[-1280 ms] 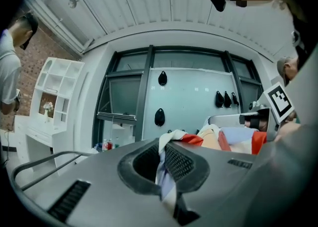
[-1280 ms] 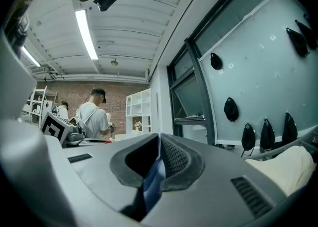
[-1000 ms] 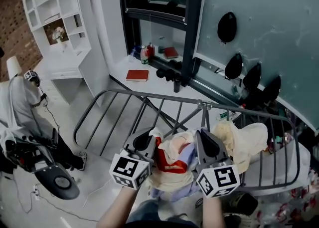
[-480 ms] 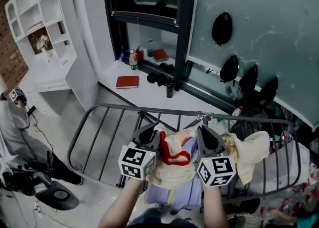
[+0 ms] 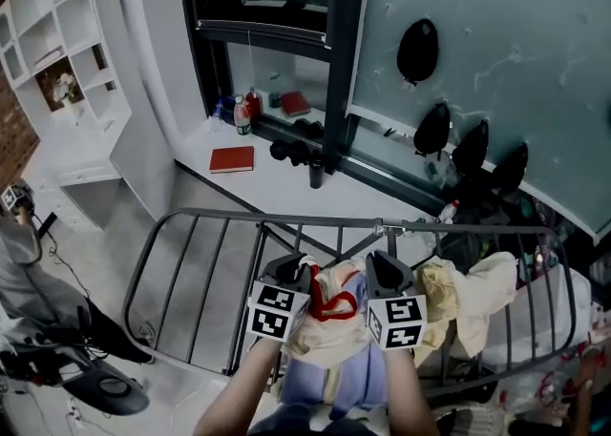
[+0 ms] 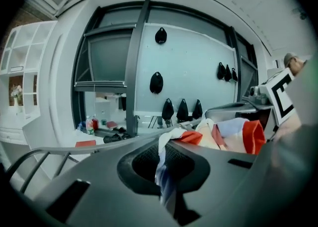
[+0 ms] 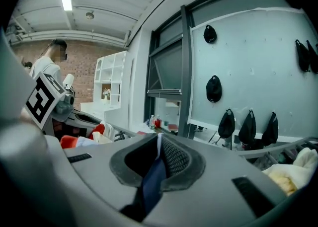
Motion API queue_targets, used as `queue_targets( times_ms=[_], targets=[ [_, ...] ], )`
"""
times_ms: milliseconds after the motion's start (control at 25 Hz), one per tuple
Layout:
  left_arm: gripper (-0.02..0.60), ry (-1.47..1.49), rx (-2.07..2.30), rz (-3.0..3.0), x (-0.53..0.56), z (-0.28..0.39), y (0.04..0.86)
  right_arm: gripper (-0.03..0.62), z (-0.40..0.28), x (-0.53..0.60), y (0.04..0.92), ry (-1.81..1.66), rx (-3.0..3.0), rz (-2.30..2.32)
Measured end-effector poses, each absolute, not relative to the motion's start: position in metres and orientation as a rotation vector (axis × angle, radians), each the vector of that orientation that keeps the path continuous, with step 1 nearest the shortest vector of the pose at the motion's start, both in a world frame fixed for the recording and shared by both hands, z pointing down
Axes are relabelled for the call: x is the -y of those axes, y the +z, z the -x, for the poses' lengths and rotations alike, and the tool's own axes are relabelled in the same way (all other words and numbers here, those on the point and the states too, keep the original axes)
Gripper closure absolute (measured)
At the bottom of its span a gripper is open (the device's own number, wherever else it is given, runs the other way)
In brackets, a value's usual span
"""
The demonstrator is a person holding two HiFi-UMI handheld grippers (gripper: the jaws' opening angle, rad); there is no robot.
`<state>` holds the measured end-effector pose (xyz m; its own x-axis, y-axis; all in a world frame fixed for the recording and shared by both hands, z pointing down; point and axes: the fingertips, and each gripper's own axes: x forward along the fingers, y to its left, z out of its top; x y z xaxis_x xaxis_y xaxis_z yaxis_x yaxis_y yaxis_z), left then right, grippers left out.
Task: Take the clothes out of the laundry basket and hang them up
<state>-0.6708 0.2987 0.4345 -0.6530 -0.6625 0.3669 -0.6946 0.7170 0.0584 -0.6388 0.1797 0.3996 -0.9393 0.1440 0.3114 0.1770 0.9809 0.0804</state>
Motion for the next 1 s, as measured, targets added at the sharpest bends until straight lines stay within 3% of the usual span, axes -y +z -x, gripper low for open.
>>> queue_targets(
  times_ms=[200, 280, 480, 1000],
  targets=[
    [0.539, 0.104, 2.472, -1.031, -0.304, 0.669, 0.457, 0.548, 0.642, -0.177, 0.411, -0.148, 2.762, 0.196],
    [0.438, 0.092, 2.437, -1.031, -0.304, 0.668, 0.464, 0.521, 0.642, -0.175, 0.414, -0.141, 2.753, 0.178],
    [0.327, 0.078, 2.377, -1.057, -0.307, 0.661, 0.47, 0.406, 0.641, -0.173, 0.415, -0.121, 2.741, 0.14],
    [0.324, -0.008, 2.514, -1.088, -0.312, 0.647, 0.428, 0.39, 0.611, -0.162, 0.369, -0.054, 2.897, 0.108]
  ],
)
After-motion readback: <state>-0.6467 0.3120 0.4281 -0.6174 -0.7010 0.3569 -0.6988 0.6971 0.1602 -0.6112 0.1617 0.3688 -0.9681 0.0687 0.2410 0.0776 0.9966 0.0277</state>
